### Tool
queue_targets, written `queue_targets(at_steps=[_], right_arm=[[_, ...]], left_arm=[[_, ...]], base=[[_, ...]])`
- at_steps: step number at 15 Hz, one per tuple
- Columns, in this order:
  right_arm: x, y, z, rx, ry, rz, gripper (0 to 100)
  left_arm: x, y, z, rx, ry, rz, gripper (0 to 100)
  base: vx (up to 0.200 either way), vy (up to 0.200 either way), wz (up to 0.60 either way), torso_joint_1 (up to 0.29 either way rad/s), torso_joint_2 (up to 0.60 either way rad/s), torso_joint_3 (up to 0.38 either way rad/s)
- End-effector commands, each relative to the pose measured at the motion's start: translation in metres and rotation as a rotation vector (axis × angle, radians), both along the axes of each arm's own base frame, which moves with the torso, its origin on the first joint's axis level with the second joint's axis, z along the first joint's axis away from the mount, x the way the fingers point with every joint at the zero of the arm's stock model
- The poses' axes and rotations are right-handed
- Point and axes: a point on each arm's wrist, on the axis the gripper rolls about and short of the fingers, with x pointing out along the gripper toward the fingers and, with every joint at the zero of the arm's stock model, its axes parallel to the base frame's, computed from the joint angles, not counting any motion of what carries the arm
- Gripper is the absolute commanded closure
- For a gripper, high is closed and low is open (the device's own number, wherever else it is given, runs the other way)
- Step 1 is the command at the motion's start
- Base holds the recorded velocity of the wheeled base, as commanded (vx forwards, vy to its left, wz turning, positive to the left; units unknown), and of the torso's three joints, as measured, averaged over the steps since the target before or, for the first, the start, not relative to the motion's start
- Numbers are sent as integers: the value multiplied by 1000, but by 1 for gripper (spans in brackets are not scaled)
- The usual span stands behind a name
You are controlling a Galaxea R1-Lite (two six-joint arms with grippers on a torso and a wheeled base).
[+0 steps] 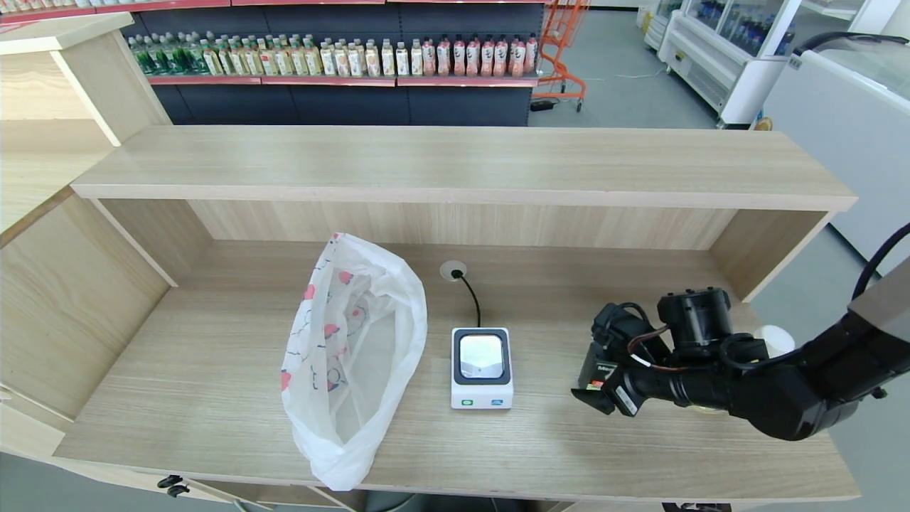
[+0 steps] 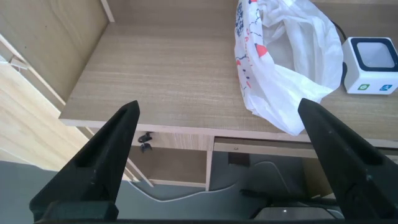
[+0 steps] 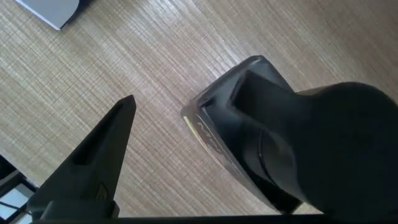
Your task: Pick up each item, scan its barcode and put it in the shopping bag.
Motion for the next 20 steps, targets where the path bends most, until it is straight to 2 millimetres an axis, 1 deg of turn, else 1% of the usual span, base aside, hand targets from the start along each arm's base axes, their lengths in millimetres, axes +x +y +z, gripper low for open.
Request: queue_targets(at_steps=[1, 2, 4, 6, 9, 10, 11, 12, 13, 14, 15, 16, 17, 18, 19, 20], right_arm=[[5, 3, -6, -3, 6, 3, 0], [5, 4, -5, -3, 4, 7, 100], [1, 9, 1, 8, -8, 20, 100], [-6, 7, 13, 15, -37, 18, 100], [-25, -4, 24, 24, -68, 6, 100], [-34, -11, 36, 33, -101, -8, 100], [-44, -15, 54, 56, -167, -11, 100], [-62, -22, 74, 84, -257, -12, 100], [-83, -30, 84, 107, -338, -18, 100], [-100, -35, 86, 118, -392, -17, 100], [-116, -40, 83, 113, -428, -15, 100], [-132, -43, 94, 48, -515, 38, 100], [-136, -43, 99, -10, -570, 88, 100], [-139, -43, 101, -67, -624, 186, 100], [-144, -42, 101, -119, -677, 332, 100], [-148, -40, 98, -190, -732, 533, 100]], left_arm=[[0, 0, 0, 0, 0, 0, 0], [0, 0, 0, 0, 0, 0, 0], [0, 0, 0, 0, 0, 0, 0], [0, 0, 0, 0, 0, 0, 0], [0, 0, 0, 0, 0, 0, 0], [0, 0, 0, 0, 0, 0, 0], [0, 0, 0, 0, 0, 0, 0], [0, 0, 0, 0, 0, 0, 0], [0, 0, 0, 0, 0, 0, 0], [0, 0, 0, 0, 0, 0, 0], [0, 0, 0, 0, 0, 0, 0], [0, 0, 0, 0, 0, 0, 0], [0, 0, 0, 0, 0, 0, 0], [0, 0, 0, 0, 1, 0, 0], [0, 0, 0, 0, 0, 0, 0], [0, 0, 0, 0, 1, 0, 0]], base=[[0, 0, 0, 0, 0, 0], [0, 0, 0, 0, 0, 0], [0, 0, 0, 0, 0, 0], [0, 0, 0, 0, 0, 0], [0, 0, 0, 0, 0, 0], [0, 0, 0, 0, 0, 0], [0, 0, 0, 0, 0, 0], [0, 0, 0, 0, 0, 0], [0, 0, 0, 0, 0, 0], [0, 0, 0, 0, 0, 0], [0, 0, 0, 0, 0, 0], [0, 0, 0, 0, 0, 0], [0, 0, 0, 0, 0, 0], [0, 0, 0, 0, 0, 0], [0, 0, 0, 0, 0, 0], [0, 0, 0, 0, 0, 0]])
